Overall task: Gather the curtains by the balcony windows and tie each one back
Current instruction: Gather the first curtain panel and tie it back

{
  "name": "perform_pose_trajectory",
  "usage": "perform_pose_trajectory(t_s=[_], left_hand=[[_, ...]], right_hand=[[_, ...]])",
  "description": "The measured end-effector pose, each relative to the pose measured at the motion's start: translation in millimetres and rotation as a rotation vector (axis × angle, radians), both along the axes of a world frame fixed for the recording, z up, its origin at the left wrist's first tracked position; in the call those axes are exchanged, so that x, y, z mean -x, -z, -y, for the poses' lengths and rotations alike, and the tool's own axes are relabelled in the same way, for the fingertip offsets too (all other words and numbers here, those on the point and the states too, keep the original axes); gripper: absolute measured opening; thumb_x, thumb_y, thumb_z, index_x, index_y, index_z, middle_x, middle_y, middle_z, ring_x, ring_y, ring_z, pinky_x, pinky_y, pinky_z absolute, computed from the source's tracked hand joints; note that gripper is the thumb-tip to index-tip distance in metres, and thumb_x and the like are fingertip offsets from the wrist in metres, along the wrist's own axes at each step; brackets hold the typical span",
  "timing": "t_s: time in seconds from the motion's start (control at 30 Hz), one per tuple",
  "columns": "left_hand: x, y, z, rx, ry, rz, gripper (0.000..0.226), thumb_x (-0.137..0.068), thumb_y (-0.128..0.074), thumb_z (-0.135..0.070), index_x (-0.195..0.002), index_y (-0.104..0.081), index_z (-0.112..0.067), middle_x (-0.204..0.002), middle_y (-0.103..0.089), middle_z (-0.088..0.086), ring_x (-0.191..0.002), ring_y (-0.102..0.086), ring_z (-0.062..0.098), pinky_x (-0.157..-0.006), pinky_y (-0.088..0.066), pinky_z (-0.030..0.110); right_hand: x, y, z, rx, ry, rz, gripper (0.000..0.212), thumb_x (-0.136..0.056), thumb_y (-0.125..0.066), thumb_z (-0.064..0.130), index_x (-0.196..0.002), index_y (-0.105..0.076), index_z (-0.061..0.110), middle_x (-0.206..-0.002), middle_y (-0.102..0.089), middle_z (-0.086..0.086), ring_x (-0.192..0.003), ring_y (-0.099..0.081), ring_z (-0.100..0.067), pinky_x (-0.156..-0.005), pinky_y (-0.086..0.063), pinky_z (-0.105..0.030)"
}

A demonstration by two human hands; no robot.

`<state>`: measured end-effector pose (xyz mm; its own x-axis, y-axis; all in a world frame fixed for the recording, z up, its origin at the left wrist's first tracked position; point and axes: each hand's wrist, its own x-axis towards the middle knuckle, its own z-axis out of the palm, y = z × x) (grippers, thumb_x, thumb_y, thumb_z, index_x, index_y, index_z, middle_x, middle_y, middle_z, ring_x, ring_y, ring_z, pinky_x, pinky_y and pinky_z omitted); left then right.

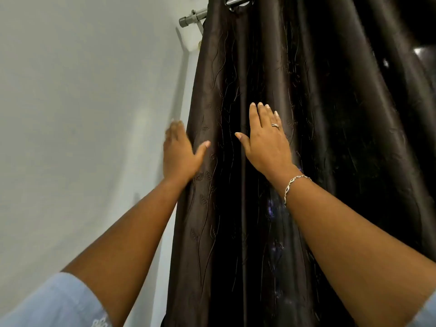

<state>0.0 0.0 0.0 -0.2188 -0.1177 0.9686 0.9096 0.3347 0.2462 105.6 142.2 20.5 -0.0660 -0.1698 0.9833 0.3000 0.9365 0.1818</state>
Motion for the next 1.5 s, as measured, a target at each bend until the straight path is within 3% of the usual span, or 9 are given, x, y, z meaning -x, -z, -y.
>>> perform_pose_trajectory(t_s=[0.13, 0.3, 0.43, 0.6, 0.7, 0.83, 1.03, 1.23, 1.5], left_hand=[[16.6, -16.5, 5.3, -0.135, 0.25, 0.256, 0.083, -0.081, -0.065, -0.046, -0.139, -0.025, -0.002, -0.144, -0.037, 0.016, -0.13, -0.039, 0.033, -0.102, -0.037, 0.04], [23.2, -21.0, 3.3, -0.126, 0.415, 0.259, 0.053, -0.079, -0.071, -0.022, -0.123, -0.05, -0.003, -0.123, -0.058, 0.013, -0.112, -0.056, 0.028, -0.097, -0.045, 0.037], [14.6, -16.2, -10.6, -0.09, 0.452, 0.184, 0.031, -0.08, -0.058, 0.002, -0.111, -0.06, -0.005, -0.107, -0.067, 0.014, -0.097, -0.063, 0.029, -0.087, -0.052, 0.039], [-6.6, -8.9, -33.9, -0.009, 0.409, 0.023, 0.033, -0.084, -0.043, 0.007, -0.113, -0.057, -0.001, -0.108, -0.065, 0.015, -0.099, -0.061, 0.031, -0.078, -0.049, 0.031], [-20.6, -9.9, -45.3, 0.027, 0.424, -0.039, 0.029, -0.087, -0.043, 0.004, -0.111, -0.057, 0.0, -0.104, -0.065, 0.019, -0.095, -0.061, 0.035, -0.082, -0.051, 0.042], [-32.8, -10.3, -55.8, 0.073, 0.461, -0.061, 0.024, -0.09, -0.048, -0.003, -0.112, -0.058, 0.001, -0.106, -0.065, 0.021, -0.096, -0.06, 0.036, -0.078, -0.048, 0.035], [-28.3, 2.2, -67.1, 0.143, 0.583, -0.081, 0.057, -0.092, -0.052, -0.037, -0.14, -0.038, -0.01, -0.141, -0.047, 0.006, -0.13, -0.044, 0.018, -0.096, -0.031, 0.016], [-20.7, 9.0, -75.9, 0.139, 0.473, 0.005, 0.063, -0.092, -0.046, -0.045, -0.145, -0.028, -0.015, -0.15, -0.033, 0.004, -0.138, -0.033, 0.021, -0.109, -0.03, 0.032], [-24.8, 12.1, -86.7, 0.118, 0.388, 0.055, 0.064, -0.092, -0.044, -0.046, -0.145, -0.028, -0.014, -0.151, -0.031, 0.005, -0.138, -0.032, 0.023, -0.11, -0.028, 0.033]], right_hand=[[9.7, -5.9, 2.2, 0.016, 0.022, -0.039, 0.065, -0.097, -0.039, 0.034, -0.147, -0.01, 0.004, -0.155, -0.014, -0.018, -0.145, -0.008, -0.029, -0.119, -0.003, -0.037], [20.0, -12.4, 13.7, 0.032, -0.006, 0.005, 0.063, -0.097, -0.039, 0.034, -0.146, -0.014, 0.003, -0.152, -0.023, -0.018, -0.143, -0.017, -0.029, -0.118, -0.013, -0.036], [24.8, -24.0, 29.5, 0.234, -0.242, 0.064, 0.065, -0.093, -0.043, 0.048, -0.136, -0.033, 0.001, -0.132, -0.049, -0.018, -0.121, -0.047, -0.034, -0.093, -0.041, -0.039], [28.1, -44.2, 49.0, 0.502, -0.423, 0.13, 0.062, -0.08, -0.051, 0.065, -0.106, -0.05, 0.009, -0.104, -0.053, -0.007, -0.091, -0.05, -0.025, -0.07, -0.037, -0.033], [28.6, -53.5, 54.6, 0.531, -0.353, 0.165, 0.046, -0.083, -0.057, 0.054, -0.09, -0.049, 0.009, -0.097, -0.049, -0.005, -0.092, -0.051, -0.027, -0.07, -0.037, -0.034], [24.6, -60.7, 50.5, 0.503, -0.226, 0.092, 0.015, -0.091, -0.048, 0.016, -0.103, -0.054, 0.011, -0.118, -0.057, -0.016, -0.107, -0.055, -0.035, -0.073, -0.038, -0.034], [-12.6, -64.5, 6.3, 0.509, -0.045, -0.054, 0.026, -0.091, -0.043, 0.009, -0.114, -0.055, 0.003, -0.122, -0.056, -0.022, -0.113, -0.052, -0.041, -0.088, -0.045, -0.043], [-76.1, -82.8, -53.1, 0.568, 0.065, -0.149, 0.033, -0.09, -0.046, 0.009, -0.121, -0.052, 0.0, -0.127, -0.051, -0.028, -0.117, -0.049, -0.045, -0.095, -0.043, -0.046], [-166.3, -70.0, -142.9, 0.707, 0.202, -0.245, 0.033, -0.087, -0.047, -0.002, -0.116, -0.049, -0.018, -0.122, -0.049, -0.041, -0.116, -0.046, -0.053, -0.099, -0.039, -0.05]])
